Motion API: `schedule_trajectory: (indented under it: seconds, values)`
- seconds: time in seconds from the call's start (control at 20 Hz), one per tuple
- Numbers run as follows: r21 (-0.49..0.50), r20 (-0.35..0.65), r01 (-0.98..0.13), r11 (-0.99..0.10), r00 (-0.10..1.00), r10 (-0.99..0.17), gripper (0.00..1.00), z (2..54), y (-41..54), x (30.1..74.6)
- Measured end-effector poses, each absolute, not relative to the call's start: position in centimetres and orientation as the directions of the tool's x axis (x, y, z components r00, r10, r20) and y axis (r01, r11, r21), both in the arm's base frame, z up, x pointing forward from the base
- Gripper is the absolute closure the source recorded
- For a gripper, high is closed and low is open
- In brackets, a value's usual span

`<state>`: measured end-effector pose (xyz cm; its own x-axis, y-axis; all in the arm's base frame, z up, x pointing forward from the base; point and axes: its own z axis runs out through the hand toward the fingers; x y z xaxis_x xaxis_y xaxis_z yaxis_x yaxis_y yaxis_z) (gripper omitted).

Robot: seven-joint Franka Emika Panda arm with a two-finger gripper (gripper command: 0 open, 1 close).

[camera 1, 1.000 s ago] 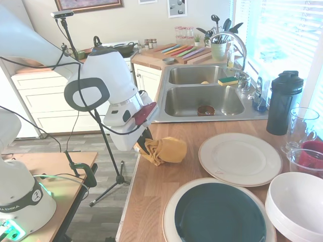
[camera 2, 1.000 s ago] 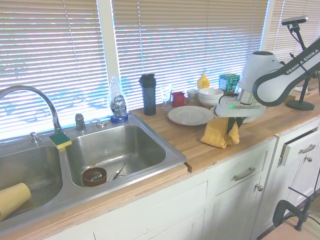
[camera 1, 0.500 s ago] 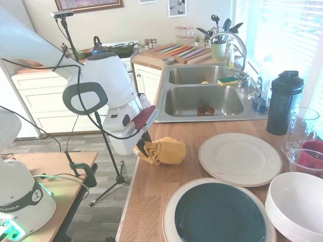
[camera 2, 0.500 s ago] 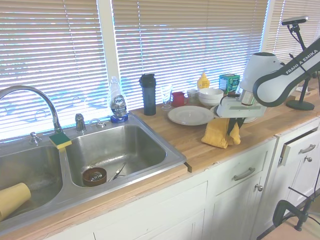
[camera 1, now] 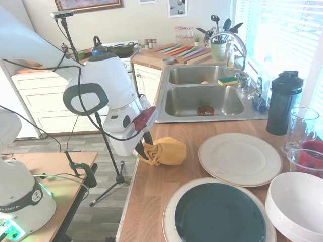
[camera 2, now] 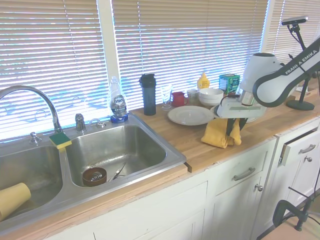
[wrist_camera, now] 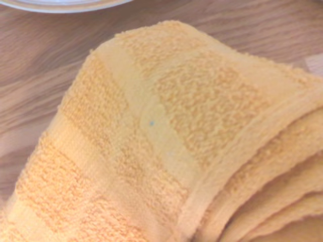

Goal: Wipe the white plate in clockwise motion

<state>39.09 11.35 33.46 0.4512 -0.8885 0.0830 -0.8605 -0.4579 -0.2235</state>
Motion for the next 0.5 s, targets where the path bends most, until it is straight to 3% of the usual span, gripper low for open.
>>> schedule_trajectory:
  seconds: [0.5]
  values:
    - [-0.185, 0.147, -0.815, -0.550, 0.530, -0.835, 0.00, 36.3, 12.1, 37.6]
